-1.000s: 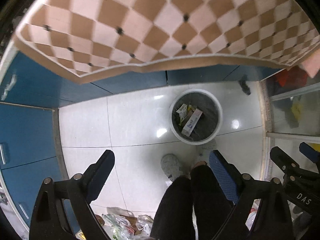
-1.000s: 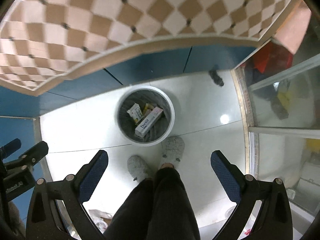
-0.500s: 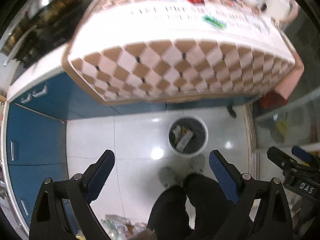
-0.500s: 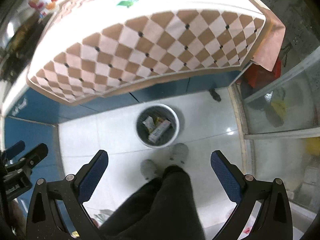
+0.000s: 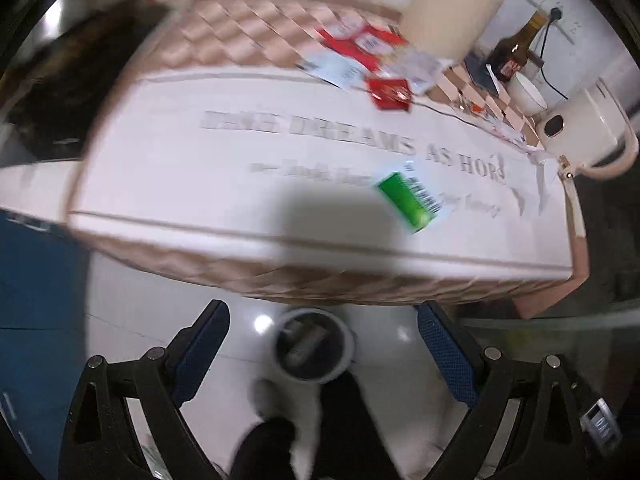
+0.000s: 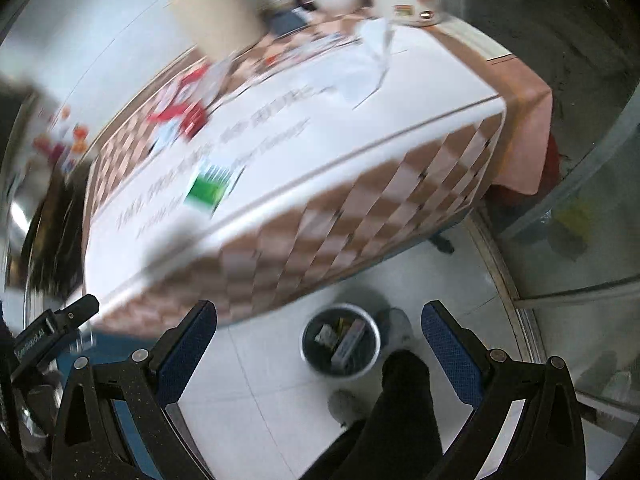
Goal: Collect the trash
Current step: 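Grasp the green sachet with the left tool while the right tool grasps the white tissue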
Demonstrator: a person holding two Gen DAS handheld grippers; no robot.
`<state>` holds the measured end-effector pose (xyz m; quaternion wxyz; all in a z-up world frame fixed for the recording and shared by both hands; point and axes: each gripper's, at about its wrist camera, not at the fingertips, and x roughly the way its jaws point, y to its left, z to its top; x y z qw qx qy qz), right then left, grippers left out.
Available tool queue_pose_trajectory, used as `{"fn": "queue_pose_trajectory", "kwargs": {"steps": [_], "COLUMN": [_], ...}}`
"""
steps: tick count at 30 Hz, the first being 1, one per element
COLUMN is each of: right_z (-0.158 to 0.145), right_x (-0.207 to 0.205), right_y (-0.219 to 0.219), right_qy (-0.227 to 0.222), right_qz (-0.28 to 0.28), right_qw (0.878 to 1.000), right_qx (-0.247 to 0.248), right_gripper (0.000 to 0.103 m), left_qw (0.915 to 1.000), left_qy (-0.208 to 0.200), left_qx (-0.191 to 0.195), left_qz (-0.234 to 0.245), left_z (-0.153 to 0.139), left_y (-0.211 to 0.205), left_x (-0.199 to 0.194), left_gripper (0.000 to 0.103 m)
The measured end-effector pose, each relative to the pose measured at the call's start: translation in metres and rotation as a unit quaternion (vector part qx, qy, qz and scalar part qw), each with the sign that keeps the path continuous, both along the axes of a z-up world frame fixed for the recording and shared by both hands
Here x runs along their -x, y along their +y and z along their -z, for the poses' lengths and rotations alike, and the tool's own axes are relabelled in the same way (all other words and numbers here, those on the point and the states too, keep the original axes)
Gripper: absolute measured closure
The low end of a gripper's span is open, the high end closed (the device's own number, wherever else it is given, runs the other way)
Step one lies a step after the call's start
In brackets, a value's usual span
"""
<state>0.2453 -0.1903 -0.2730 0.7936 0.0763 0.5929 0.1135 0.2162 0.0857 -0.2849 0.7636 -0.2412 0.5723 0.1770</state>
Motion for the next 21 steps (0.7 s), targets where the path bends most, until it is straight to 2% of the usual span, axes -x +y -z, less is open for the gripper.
{"fn": "queue_pose_trajectory", "kwargs": {"steps": [5, 9, 10, 11, 13, 14, 15, 16, 18, 21], "right_z": [0.022, 0.039, 0.044, 0.048, 0.059, 0.064, 0.071, 0.076, 0.085, 0.1], "right_x": [-0.091, -0.172, -0.194, -0.207, -0.243, -0.254, -0.272, -0.285, -0.303, -0.325], "right_y": [-0.026, -0.041, -0.041, -0.041, -0.037, -0.034, -0.031, -0.028, -0.022, -0.007], "right_qy": [0.015, 0.02, 0.02, 0.019, 0.019, 0.02, 0.02, 0.021, 0.02, 0.013], "right_qz": [0.024, 0.039, 0.038, 0.037, 0.03, 0.029, 0.028, 0.028, 0.027, 0.013], "right_qw": [1.0, 0.999, 0.999, 0.999, 0.999, 0.999, 0.999, 0.999, 0.999, 0.999], "right_qx": [0.011, 0.014, 0.018, 0.02, 0.021, 0.021, 0.021, 0.02, 0.026, 0.048], "right_gripper": [0.0, 0.0, 0.0, 0.0, 0.0, 0.0, 0.0, 0.0, 0.0, 0.001], "left_qw": [0.9961, 0.9911, 0.9922, 0.9943, 0.995, 0.9946, 0.9953, 0.9952, 0.9948, 0.992], "left_qy": [0.035, 0.065, 0.068, 0.067, 0.09, 0.091, 0.083, 0.083, 0.086, 0.085], "left_qx": [0.074, 0.097, 0.079, 0.056, -0.012, -0.035, -0.04, -0.044, -0.053, -0.093], "left_qz": [-0.032, -0.063, -0.069, -0.062, -0.042, -0.034, -0.03, -0.027, -0.018, 0.002], "left_z": [0.048, 0.082, 0.08, 0.078, 0.077, 0.076, 0.074, 0.073, 0.072, 0.069], "left_y": [-0.003, -0.006, -0.01, -0.016, -0.032, -0.038, -0.041, -0.043, -0.049, -0.061], "left_x": [-0.086, -0.128, -0.134, -0.142, -0.156, -0.158, -0.16, -0.161, -0.164, -0.164], "left_gripper": [0.008, 0.032, 0.032, 0.046, 0.058, 0.069, 0.093, 0.099, 0.102, 0.102]}}
